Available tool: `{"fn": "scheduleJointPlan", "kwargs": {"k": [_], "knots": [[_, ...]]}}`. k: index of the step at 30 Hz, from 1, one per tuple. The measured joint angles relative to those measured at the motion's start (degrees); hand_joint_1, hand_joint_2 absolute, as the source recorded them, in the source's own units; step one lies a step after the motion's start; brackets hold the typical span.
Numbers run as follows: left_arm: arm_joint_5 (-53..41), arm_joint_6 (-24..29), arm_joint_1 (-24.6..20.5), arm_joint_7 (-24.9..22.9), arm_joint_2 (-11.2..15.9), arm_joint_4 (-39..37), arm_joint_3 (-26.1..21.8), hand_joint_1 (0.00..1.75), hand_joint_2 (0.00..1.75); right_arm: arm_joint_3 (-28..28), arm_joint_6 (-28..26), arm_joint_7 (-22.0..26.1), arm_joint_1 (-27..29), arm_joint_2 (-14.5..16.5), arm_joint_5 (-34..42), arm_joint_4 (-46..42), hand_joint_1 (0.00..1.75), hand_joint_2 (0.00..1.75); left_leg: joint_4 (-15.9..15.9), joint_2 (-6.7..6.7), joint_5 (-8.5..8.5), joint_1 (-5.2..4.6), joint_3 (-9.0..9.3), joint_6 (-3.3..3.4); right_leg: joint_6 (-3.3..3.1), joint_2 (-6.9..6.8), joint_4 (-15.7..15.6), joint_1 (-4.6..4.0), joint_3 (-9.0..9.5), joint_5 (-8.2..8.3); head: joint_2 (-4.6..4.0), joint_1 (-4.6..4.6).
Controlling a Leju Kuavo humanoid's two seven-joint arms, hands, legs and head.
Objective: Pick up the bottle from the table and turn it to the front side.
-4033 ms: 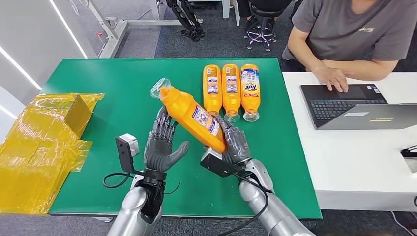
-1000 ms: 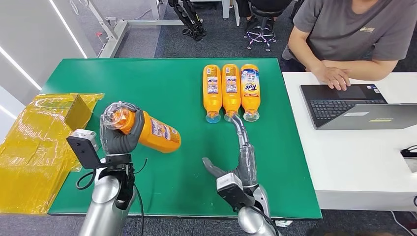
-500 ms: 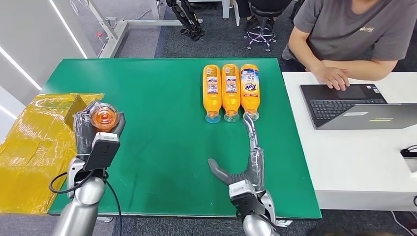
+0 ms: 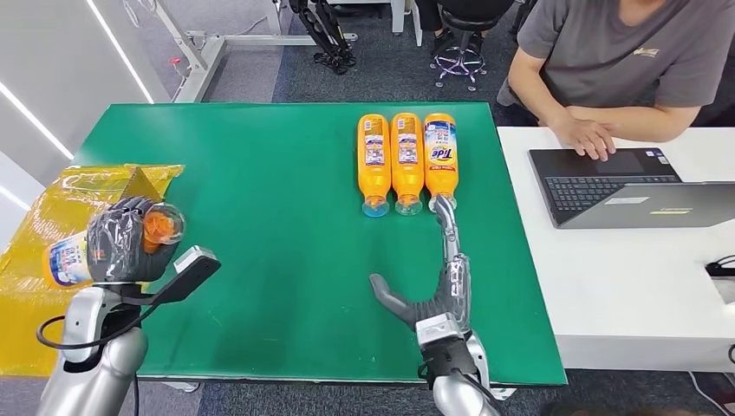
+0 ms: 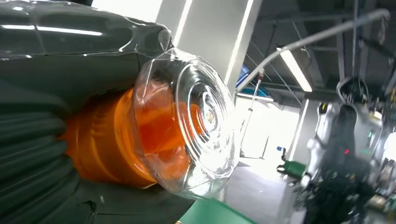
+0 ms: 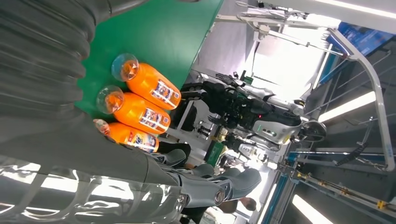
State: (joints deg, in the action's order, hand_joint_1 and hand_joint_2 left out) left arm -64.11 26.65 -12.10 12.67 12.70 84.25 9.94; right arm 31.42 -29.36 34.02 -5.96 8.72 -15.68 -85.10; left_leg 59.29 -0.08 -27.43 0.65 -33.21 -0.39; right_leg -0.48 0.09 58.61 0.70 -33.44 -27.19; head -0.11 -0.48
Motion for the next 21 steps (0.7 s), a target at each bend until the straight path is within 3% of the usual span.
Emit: {"fn": "scheduleJointPlan", "kwargs": {"k": [5,11,21], "knots": [[-6.9,-1.4,-2.5,0.4,2.7,-5.4,0.6,1.75,1.75,0.0,1.1,0.5,-0.4,0.0,0.9,-0.6,0.0,1.75,0.0,0.01,0.02,0.01,0.01,-0.02,-0.03,0.02,0.0,0.0,-0.01,0.03,0.0,-0.01],[-9.1,-1.2,-7.0,5.7,5.9,-15.8,4.1,1.75,1.75,0.0,2.5,1.4,-1.0,0.0,2.3,-0.7,0.0,1.75,0.0,0.02,0.04,0.01,0.0,-0.05,-0.04,0.03,0.0,0.0,-0.04,0.03,0.0,-0.01],[-10.2,-5.2,-17.4,9.2,7.7,-36.5,10.6,1.75,1.75,0.0,2.6,2.0,-2.0,0.0,3.5,-0.4,0.0,1.75,0.0,0.05,0.04,0.01,-0.01,-0.06,-0.05,0.06,0.0,0.0,-0.05,0.05,0.0,-0.01]]}}
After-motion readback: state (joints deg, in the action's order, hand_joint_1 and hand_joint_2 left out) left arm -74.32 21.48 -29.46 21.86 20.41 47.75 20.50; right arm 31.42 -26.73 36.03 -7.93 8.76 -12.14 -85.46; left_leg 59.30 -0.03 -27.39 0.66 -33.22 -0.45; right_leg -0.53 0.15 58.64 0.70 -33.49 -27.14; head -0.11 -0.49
